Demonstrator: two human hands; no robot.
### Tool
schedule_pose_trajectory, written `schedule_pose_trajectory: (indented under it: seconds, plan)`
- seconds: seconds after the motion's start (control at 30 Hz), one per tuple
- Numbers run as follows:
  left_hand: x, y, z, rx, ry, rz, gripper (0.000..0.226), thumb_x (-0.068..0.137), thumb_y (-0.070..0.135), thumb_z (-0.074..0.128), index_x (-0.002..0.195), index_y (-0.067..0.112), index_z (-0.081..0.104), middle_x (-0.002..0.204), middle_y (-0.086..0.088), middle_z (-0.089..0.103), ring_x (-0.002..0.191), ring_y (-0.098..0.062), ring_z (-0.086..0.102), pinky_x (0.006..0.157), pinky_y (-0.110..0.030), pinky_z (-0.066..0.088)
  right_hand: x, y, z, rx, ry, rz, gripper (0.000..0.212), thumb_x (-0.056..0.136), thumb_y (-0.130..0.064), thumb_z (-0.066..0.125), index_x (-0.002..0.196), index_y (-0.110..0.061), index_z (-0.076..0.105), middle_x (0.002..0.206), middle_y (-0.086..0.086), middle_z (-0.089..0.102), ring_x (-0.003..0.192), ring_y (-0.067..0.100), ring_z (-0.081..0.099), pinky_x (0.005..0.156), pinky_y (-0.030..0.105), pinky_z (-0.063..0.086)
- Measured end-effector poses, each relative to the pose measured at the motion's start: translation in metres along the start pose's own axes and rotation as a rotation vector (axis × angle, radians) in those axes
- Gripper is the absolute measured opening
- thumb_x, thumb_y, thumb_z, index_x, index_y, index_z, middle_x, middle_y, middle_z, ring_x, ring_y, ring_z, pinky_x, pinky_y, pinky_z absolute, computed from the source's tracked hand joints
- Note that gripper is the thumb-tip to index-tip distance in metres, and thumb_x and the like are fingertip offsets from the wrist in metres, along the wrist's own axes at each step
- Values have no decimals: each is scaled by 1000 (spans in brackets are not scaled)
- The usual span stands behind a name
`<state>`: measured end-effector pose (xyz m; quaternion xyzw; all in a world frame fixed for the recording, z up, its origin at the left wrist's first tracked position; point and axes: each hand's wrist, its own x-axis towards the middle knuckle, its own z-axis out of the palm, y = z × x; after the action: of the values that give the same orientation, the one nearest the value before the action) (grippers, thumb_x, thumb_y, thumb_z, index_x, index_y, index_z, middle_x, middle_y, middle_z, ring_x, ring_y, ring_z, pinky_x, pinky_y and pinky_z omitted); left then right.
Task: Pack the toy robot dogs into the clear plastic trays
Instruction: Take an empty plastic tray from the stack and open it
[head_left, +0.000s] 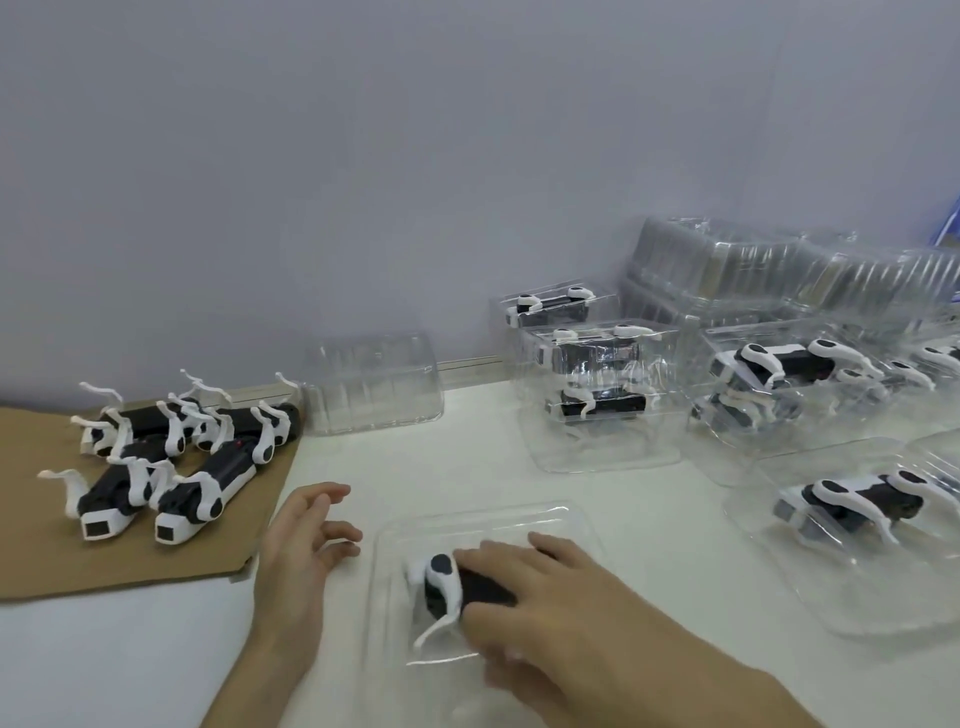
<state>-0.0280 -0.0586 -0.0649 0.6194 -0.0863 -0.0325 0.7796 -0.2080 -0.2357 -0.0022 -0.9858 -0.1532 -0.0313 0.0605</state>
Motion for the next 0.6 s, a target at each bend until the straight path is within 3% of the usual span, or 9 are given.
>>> schedule_pose_trajectory:
  seconds: [0.07, 0.17, 0.23, 0.3, 0.37, 0.47, 0.53, 0.6]
  plan:
    - [1, -2, -2, -1, -1, -7, 25, 105, 7, 42, 93, 9, 64, 95, 7, 67, 62, -13, 60, 54, -20, 51, -13, 25, -10, 1, 67, 50, 10, 98, -33, 49, 108, -35, 48, 150, -12, 38, 130, 13, 42, 115, 36, 27]
    - [3, -4, -2, -1, -16, -4, 24, 104, 7, 43, 95, 7, 65, 94, 8, 67, 62, -12, 61, 53, -20, 51, -34, 58, -30, 3, 130, 198, 14, 101, -28, 50, 101, -39, 43, 137, -24, 44, 108, 5, 48, 95, 25, 37]
    - [3, -4, -1, 2, -17, -2, 24, 104, 6, 42, 96, 7, 65, 93, 9, 68, 62, -12, 61, 54, -20, 51, -46, 77, -35, -27, 157, 294, 20, 103, -26, 50, 94, -40, 39, 134, -28, 45, 102, 6, 52, 98, 25, 37]
    - [3, -4, -1, 4, -14, -1, 25, 104, 5, 42, 96, 7, 65, 93, 10, 68, 62, -13, 61, 54, -20, 51, -57, 94, -33, -97, 163, 372, 19, 103, -26, 51, 92, -38, 40, 136, -28, 46, 104, 8, 56, 105, 29, 38]
    - [2, -4, -1, 5, -13, -1, 25, 104, 5, 41, 94, 7, 64, 93, 9, 68, 63, -13, 60, 55, -20, 52, -63, 103, -27, -115, 104, 455, 15, 104, -31, 46, 95, -39, 37, 142, -31, 35, 118, 4, 50, 114, 30, 30]
    - [2, -2, 0, 8, -18, -8, 25, 104, 5, 42, 94, 7, 65, 93, 7, 68, 62, -14, 60, 55, -22, 51, -66, 101, -21, -101, -16, 530, 12, 105, -38, 40, 106, -45, 30, 154, -28, 13, 149, 4, 16, 125, 32, 1]
    - [2, -1, 2, 15, -19, -20, 26, 104, 6, 42, 93, 5, 65, 90, 1, 66, 62, -15, 59, 58, -25, 50, -57, 92, -30, -83, -62, 542, 16, 104, -42, 40, 117, -46, 31, 158, -24, 9, 153, 5, 0, 125, 36, -6]
    - [1, 1, 3, 23, -23, -29, 28, 104, 6, 41, 93, 2, 66, 84, -5, 65, 62, -17, 58, 61, -29, 47, -34, 73, -47, -26, 65, 484, 19, 100, -49, 41, 118, -49, 34, 151, -28, 24, 140, -6, 24, 123, 32, 9]
